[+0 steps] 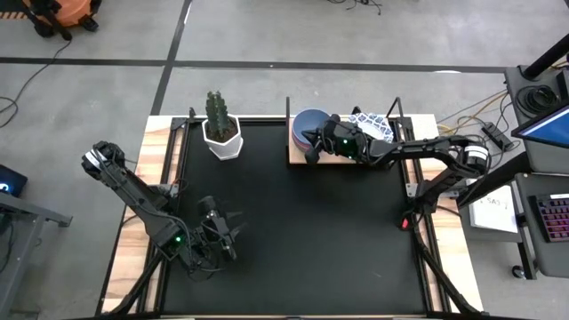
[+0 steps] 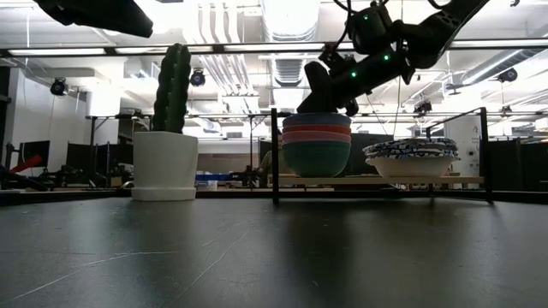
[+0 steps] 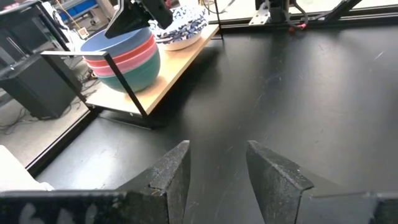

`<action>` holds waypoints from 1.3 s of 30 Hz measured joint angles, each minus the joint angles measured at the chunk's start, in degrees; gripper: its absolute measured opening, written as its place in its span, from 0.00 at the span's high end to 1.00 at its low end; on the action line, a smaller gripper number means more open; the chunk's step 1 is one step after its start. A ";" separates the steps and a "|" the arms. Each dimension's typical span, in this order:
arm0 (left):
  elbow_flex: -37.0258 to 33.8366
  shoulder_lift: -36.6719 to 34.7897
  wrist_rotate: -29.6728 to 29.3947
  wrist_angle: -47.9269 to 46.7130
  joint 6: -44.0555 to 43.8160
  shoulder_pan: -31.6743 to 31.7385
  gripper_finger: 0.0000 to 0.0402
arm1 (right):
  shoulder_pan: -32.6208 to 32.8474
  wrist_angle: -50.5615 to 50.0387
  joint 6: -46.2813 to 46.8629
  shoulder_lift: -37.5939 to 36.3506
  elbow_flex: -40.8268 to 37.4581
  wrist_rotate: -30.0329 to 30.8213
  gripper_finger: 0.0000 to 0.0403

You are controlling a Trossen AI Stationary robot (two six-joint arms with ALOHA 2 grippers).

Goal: Place and stack bowls onto a shelf
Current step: Stack the blue bowl on top of the orange bowl on the shelf, then return to Home Position

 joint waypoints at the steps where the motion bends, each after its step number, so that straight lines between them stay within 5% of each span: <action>1: 0.00 0.00 0.00 0.14 0.00 0.00 0.65 | 0.00 0.02 -0.02 0.00 -0.03 0.00 0.98; 20: 0.00 0.00 0.11 0.44 0.00 0.00 0.65 | 1.80 0.94 -0.07 -3.84 -1.66 -0.21 0.98; 27: 0.00 0.00 7.56 0.93 0.90 0.00 0.66 | 7.72 1.04 -4.27 -11.96 -7.62 -9.39 0.98; 39: -0.72 -1.76 15.28 12.46 29.11 3.52 0.81 | 17.06 14.77 -5.94 -27.22 -30.08 -14.08 0.98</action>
